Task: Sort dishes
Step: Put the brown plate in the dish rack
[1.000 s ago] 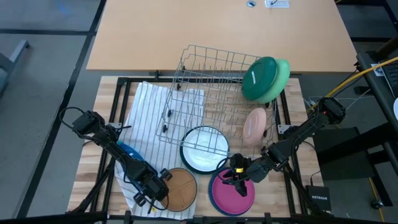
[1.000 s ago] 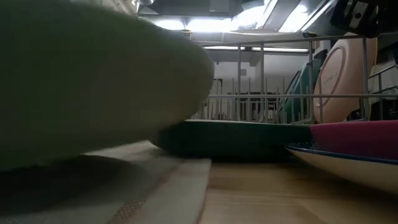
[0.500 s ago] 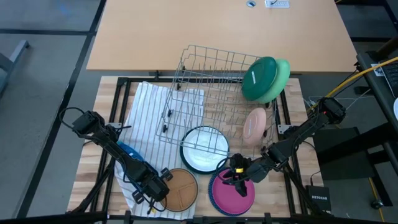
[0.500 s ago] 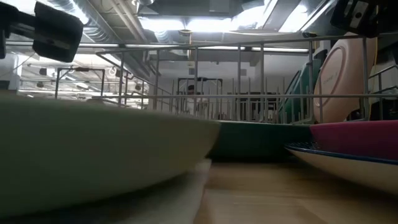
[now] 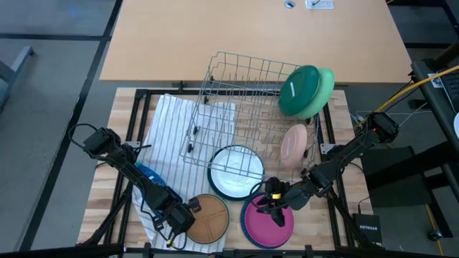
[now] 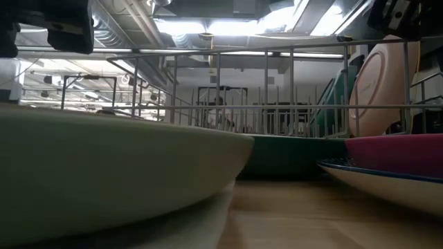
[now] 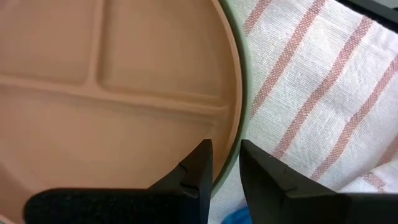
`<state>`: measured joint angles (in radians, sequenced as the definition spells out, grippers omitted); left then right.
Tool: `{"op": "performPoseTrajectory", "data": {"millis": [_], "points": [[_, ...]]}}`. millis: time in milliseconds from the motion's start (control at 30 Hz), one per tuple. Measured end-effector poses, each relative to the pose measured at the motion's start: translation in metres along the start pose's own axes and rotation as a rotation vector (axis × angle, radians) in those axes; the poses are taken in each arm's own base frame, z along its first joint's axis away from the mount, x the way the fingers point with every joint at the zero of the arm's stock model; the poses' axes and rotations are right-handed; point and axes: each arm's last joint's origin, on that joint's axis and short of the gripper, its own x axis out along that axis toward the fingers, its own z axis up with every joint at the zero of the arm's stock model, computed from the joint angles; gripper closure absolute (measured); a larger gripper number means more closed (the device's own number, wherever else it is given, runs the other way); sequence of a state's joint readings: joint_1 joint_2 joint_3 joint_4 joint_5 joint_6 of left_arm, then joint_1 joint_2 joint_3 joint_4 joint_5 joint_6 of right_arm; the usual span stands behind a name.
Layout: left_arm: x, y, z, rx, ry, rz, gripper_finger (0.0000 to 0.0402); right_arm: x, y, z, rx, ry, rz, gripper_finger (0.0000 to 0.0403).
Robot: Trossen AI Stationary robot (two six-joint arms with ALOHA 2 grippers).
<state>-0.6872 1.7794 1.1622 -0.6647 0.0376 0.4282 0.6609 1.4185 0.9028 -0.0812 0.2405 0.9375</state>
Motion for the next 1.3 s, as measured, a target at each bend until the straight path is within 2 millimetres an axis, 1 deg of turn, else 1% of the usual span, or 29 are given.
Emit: {"op": "performPoseTrajectory", "data": {"millis": [133, 333, 500, 567, 633, 767, 833, 933, 1033, 1167, 1300], "points": [[0.001, 0.000, 0.000, 0.003, 0.004, -0.002, 0.0331, 0.000, 0.002, 0.001, 0.007, -0.009, 0.026, 0.0258], [0.014, 0.000, -0.001, 0.034, 0.029, -0.030, 0.0331, 0.000, 0.003, 0.001, 0.007, 0.003, 0.040, 0.0258], [0.019, 0.000, -0.001, 0.065, 0.043, -0.028, 0.0331, 0.000, 0.003, 0.001, 0.007, 0.004, 0.040, 0.0258], [0.019, 0.000, -0.001, 0.065, 0.040, -0.021, 0.0335, 0.000, 0.003, 0.001, 0.007, 0.003, 0.039, 0.0258], [0.019, 0.001, 0.000, 0.072, 0.029, -0.016, 0.0347, 0.000, 0.003, 0.001, 0.007, 0.003, 0.040, 0.0258], [0.019, 0.001, 0.001, 0.058, 0.023, -0.014, 0.0384, 0.000, 0.003, 0.001, 0.007, 0.003, 0.039, 0.0258], [0.019, 0.001, 0.001, 0.022, 0.021, -0.013, 0.0393, 0.000, 0.003, 0.001, 0.007, 0.003, 0.039, 0.0258], [0.018, 0.001, 0.002, -0.023, 0.016, -0.017, 0.0388, 0.000, 0.003, 0.001, 0.007, 0.003, 0.039, 0.0258], [0.014, 0.001, 0.007, -0.055, 0.002, -0.021, 0.0385, 0.000, 0.003, 0.001, 0.007, 0.004, 0.039, 0.0258], [0.006, 0.005, 0.017, -0.108, -0.036, -0.012, 0.0396, 0.000, 0.003, 0.001, 0.007, 0.004, 0.039, 0.0258], [0.000, 0.008, 0.023, -0.137, -0.061, -0.005, 0.0396, 0.000, 0.003, 0.001, 0.007, 0.004, 0.039, 0.0258]]}}
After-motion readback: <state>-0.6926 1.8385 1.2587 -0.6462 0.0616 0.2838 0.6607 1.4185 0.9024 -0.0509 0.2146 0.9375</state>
